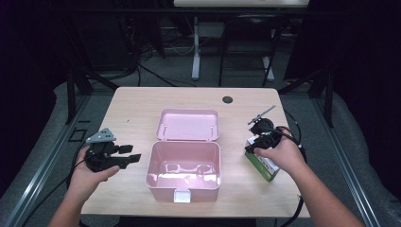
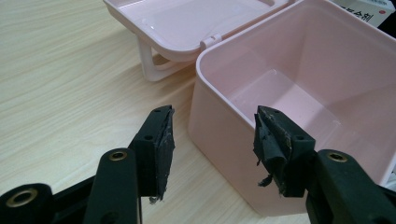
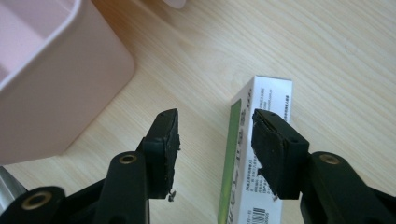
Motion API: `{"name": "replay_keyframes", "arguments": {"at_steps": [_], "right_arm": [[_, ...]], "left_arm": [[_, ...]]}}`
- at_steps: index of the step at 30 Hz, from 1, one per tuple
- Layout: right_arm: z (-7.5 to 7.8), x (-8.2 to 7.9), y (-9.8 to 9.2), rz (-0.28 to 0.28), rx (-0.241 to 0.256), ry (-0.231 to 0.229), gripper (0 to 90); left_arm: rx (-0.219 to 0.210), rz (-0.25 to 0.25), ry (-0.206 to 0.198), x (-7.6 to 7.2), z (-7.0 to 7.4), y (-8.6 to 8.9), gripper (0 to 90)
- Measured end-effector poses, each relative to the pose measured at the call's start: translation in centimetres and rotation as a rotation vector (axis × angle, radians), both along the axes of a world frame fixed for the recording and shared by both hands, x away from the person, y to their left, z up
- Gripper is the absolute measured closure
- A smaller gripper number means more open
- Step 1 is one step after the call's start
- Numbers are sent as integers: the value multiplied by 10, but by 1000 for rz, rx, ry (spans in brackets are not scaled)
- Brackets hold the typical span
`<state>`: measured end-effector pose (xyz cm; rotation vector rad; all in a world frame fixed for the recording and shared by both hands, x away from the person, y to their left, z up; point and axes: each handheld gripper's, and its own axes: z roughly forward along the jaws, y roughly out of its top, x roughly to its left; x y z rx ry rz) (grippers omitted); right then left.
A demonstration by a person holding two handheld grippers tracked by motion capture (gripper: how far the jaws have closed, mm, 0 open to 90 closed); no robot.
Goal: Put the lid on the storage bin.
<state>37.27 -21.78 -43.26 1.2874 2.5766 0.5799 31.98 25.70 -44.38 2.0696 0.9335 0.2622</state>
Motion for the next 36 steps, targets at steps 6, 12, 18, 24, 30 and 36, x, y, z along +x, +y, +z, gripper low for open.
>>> {"name": "replay_keyframes", "arguments": {"at_steps": [6,12,18,24,30,36], "right_arm": [[-8,1,-5,-9,-22,20,567],[-14,2,-9,-32,-42,21,573],[-18,4,-15,-54,-61,25,573],[-25,5,-22,-77,-61,32,574],[-27,5,-28,-95,-48,27,588],[-31,6,-31,-99,-64,34,587]], "left_arm": [[-1,5,-2,0,0,1,476],[4,3,1,2,-2,1,477],[0,9,4,2,-3,1,477],[4,0,10,3,-4,1,477],[-3,3,16,3,-5,1,477],[-2,3,23,4,-7,1,477]]}}
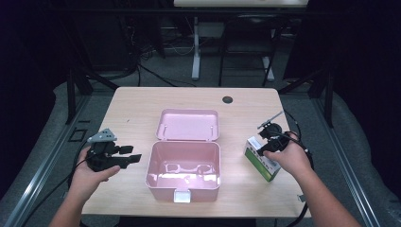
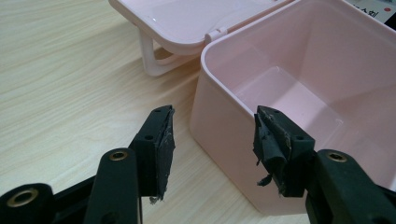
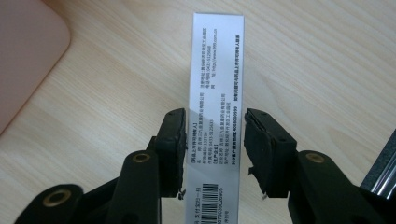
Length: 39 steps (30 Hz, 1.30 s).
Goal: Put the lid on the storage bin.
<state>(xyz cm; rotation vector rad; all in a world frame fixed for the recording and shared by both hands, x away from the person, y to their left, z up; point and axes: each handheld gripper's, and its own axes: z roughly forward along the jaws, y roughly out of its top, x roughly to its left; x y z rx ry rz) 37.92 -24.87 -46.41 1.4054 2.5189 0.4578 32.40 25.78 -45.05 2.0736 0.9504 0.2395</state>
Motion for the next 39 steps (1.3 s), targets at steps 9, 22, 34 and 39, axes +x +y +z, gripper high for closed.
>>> {"name": "replay_keyframes", "arguments": {"at_steps": [9,22,34,39], "right_arm": [[-3,1,1,-5,0,18,605],[-4,-1,4,12,18,32,620],[-3,-9,25,89,17,73,620],[-2,-13,34,119,6,80,620]], "left_arm": [[-1,-1,0,1,-1,1,477],[-7,6,3,1,-1,2,477],[-7,4,4,1,-1,3,477],[-8,5,4,1,-1,3,477]]}}
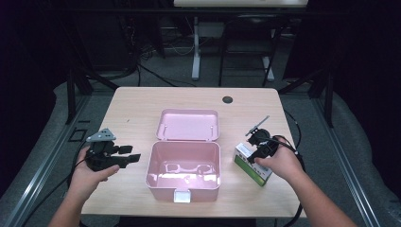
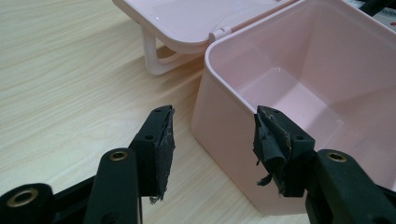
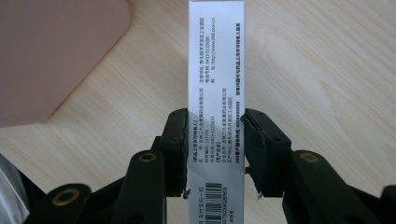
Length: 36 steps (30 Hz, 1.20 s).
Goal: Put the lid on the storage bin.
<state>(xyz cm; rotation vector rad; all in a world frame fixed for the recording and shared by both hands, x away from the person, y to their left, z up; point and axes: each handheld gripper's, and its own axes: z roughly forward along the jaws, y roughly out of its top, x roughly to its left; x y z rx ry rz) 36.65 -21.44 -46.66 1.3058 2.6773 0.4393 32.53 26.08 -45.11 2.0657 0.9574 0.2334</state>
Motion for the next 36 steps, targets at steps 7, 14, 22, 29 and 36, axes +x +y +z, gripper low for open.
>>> {"name": "replay_keyframes", "arguments": {"at_steps": [7,14,22,29,36], "right_arm": [[1,1,1,16,-19,19,606],[1,4,3,18,-42,47,572],[-7,8,9,40,-97,107,568],[-12,12,11,43,-129,129,587],[-17,15,12,30,-126,150,593]], "left_arm": [[-1,3,2,0,0,0,477],[-1,4,2,0,-1,0,477],[4,2,-1,0,-1,1,477],[-3,7,0,0,-1,0,477],[-1,3,6,0,-1,1,477]]}}
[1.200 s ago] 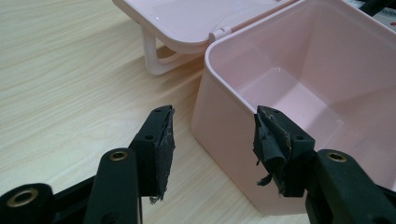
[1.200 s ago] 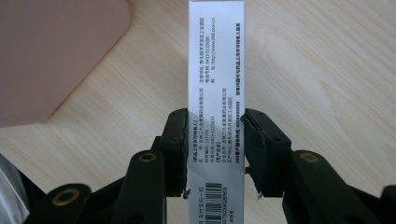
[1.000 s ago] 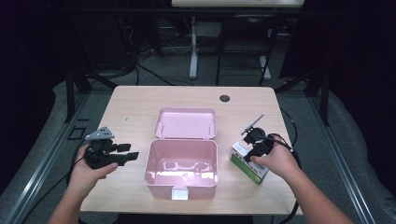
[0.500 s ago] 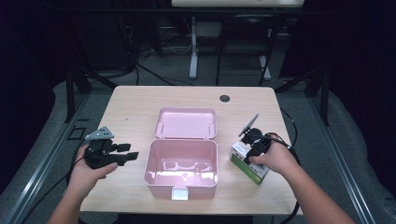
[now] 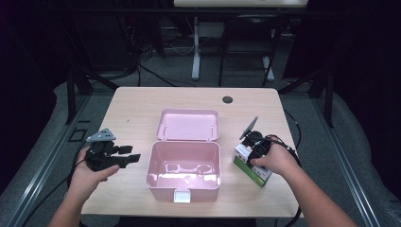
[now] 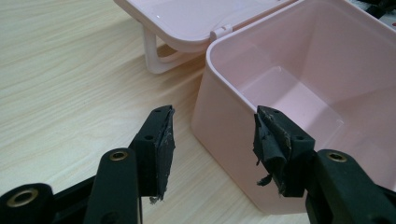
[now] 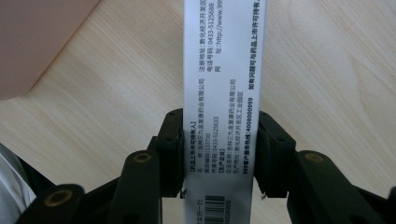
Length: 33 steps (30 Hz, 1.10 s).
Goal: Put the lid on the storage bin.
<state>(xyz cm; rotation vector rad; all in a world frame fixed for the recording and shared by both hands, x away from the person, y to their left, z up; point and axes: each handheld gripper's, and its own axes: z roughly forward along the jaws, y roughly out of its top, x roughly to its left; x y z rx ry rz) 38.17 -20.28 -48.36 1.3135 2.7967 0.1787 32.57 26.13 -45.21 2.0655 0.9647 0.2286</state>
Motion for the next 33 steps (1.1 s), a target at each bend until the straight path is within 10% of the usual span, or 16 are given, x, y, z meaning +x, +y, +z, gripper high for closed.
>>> {"name": "replay_keyframes", "arguments": {"at_steps": [33], "right_arm": [[4,0,4,7,-8,12,616]], "left_arm": [[-1,-2,2,0,0,0,477]]}}
